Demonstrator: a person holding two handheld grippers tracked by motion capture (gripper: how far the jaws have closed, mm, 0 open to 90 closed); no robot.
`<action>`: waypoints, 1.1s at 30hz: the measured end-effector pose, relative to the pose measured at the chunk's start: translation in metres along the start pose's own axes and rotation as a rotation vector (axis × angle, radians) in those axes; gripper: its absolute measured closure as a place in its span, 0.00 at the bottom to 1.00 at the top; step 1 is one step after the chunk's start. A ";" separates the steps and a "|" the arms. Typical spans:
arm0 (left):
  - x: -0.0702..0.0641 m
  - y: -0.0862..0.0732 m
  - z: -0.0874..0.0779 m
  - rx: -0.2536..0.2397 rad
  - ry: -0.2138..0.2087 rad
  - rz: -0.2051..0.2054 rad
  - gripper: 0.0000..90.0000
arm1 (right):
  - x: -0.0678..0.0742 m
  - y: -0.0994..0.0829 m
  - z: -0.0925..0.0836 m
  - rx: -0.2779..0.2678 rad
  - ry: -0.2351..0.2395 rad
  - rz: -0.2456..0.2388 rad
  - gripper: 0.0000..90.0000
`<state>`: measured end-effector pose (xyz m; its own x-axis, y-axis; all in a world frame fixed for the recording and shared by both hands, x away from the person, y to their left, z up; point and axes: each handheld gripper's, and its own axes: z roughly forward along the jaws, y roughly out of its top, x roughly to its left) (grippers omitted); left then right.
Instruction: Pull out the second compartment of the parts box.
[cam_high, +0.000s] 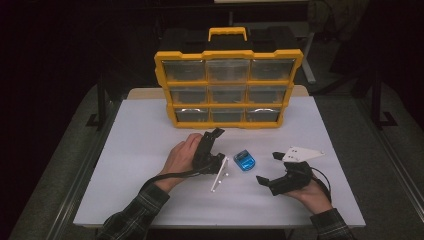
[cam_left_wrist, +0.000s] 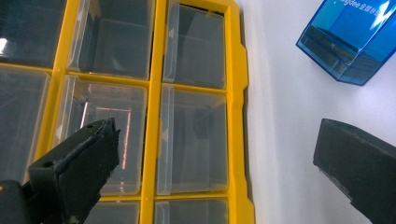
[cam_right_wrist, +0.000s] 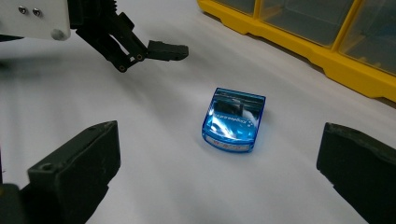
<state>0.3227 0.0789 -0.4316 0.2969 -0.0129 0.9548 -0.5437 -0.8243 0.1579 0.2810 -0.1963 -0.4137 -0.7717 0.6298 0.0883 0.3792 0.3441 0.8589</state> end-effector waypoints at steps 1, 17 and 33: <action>0.000 0.000 0.000 0.000 0.003 0.009 0.00 | 0.000 0.000 0.000 0.001 0.000 -0.001 0.00; -0.004 0.001 0.001 0.015 0.024 0.073 0.00 | 0.000 0.000 0.000 0.002 -0.001 -0.003 0.00; -0.004 0.001 0.004 0.078 0.033 0.082 0.00 | 0.000 0.000 0.000 0.001 -0.001 -0.001 0.00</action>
<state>0.3237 0.0760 -0.4367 0.2271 -0.0643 0.9718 -0.5015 -0.8630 0.0601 0.2812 -0.1964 -0.4138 -0.7714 0.6304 0.0868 0.3789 0.3454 0.8586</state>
